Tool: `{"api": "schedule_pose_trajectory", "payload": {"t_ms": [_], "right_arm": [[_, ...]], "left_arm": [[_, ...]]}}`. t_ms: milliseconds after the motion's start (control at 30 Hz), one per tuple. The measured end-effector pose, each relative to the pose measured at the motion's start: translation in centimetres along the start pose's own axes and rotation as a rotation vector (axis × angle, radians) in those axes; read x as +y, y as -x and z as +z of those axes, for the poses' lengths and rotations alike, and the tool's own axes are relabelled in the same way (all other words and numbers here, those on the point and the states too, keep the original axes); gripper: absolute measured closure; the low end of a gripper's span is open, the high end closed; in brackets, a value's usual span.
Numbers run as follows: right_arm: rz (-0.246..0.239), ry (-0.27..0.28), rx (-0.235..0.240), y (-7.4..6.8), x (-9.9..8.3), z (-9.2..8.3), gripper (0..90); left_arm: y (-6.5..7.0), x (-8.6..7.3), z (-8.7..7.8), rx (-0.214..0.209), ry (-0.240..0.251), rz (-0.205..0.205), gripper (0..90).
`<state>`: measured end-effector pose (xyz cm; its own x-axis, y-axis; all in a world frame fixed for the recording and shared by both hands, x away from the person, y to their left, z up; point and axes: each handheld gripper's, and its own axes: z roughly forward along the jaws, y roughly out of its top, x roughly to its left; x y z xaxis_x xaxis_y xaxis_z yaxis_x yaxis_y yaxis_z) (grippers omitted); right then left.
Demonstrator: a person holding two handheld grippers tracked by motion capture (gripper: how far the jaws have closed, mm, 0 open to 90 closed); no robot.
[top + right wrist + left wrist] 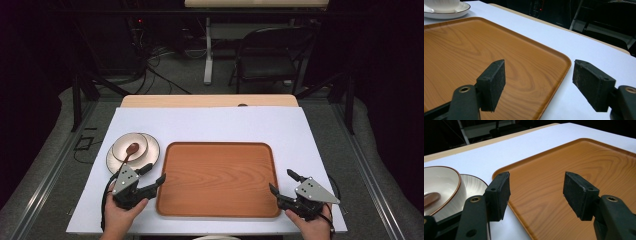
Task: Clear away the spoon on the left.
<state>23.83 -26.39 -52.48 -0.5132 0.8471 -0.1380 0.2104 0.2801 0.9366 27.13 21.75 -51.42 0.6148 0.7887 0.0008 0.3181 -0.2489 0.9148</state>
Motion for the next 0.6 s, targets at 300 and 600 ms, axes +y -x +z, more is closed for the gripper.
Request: {"api": "schedule_pose_trajectory", "payload": {"t_ms": [300, 600], "right_arm": [[-0.002, 0.004, 0.000, -0.05, 0.06, -0.16, 26.2], [-0.004, 0.004, 0.005, -0.04, 0.07, -0.01, 26.6]], "left_arm": [[0.05, 0.07, -0.41, 0.020, 0.008, -0.016, 40.0], [0.12, 0.16, -0.89, 0.051, -0.014, -0.031, 52.4]]}}
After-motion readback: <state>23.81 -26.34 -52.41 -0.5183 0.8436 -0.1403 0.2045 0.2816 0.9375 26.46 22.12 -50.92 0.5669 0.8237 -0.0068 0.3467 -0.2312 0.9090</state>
